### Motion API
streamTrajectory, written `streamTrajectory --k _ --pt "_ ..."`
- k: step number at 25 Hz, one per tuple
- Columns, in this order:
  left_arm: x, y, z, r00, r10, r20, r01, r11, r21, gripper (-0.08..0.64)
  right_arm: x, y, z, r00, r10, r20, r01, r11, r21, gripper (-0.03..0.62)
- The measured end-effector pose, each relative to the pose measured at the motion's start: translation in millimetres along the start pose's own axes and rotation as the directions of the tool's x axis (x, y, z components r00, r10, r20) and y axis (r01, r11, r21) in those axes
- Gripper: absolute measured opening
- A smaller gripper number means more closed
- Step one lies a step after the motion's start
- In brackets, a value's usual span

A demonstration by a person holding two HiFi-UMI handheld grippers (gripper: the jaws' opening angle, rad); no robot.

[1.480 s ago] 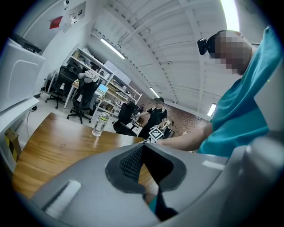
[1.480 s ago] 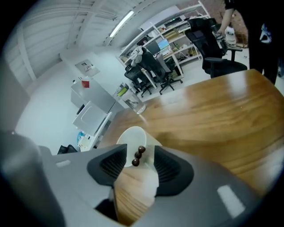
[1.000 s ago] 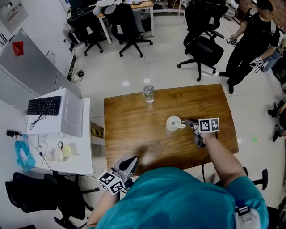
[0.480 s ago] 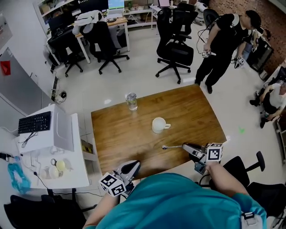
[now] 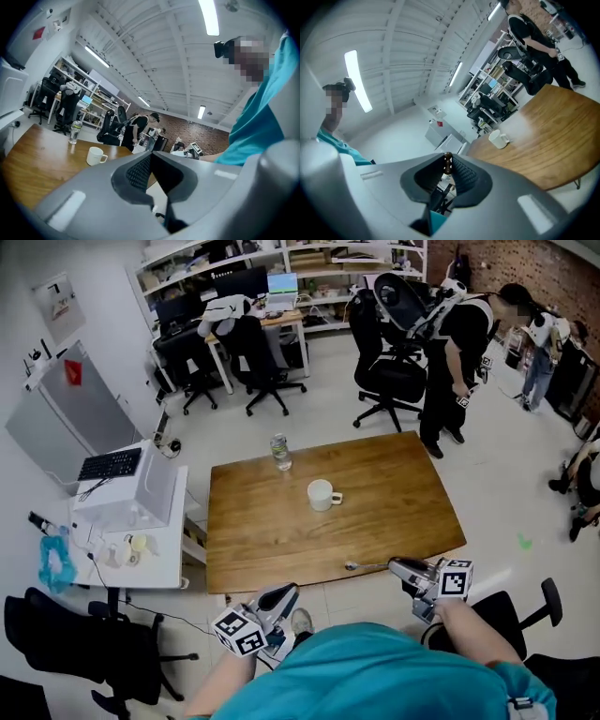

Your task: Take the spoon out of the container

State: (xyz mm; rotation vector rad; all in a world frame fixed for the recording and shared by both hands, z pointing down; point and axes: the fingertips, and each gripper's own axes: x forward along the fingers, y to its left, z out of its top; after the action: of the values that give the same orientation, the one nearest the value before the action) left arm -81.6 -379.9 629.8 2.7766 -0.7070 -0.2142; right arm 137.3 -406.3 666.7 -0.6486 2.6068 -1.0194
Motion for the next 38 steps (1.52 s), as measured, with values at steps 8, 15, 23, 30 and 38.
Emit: streamTrajectory --k 8,15,23,30,38 --pt "-50.0 -141.7 -10.2 0.994 0.111 -0.011 -0.111 0.994 -0.008 0.002 -79.4 85.0 -47.3 0.996 0.066 -0.055 -0.068 0.997 -0.039 0.046" --pt "-133.0 -203.1 -31.5 0.995 0.099 0.013 -0.099 0.995 0.030 0.002 -82.1 163.7 -126.3 0.993 0.085 -0.086 -0.094 0.989 -0.116 0.046" --pt "-269.7 -210.7 -82.3 0.998 0.057 0.019 -0.057 0.998 0.033 0.002 -36.9 223.6 -251.3 0.996 0.038 -0.082 -0.049 0.990 -0.132 0.048" --pt "-297.4 -256.2 -85.2 0.996 0.074 0.053 -0.077 0.996 0.045 0.002 -54.6 284.7 -261.6 0.998 0.014 -0.062 -0.034 0.942 -0.333 0.048" --pt "-230.3 -324.4 -110.2 0.996 0.093 0.018 -0.094 0.992 0.082 0.002 -136.8 296.7 -241.0 1.000 -0.030 0.011 0.030 0.781 -0.624 0.048"
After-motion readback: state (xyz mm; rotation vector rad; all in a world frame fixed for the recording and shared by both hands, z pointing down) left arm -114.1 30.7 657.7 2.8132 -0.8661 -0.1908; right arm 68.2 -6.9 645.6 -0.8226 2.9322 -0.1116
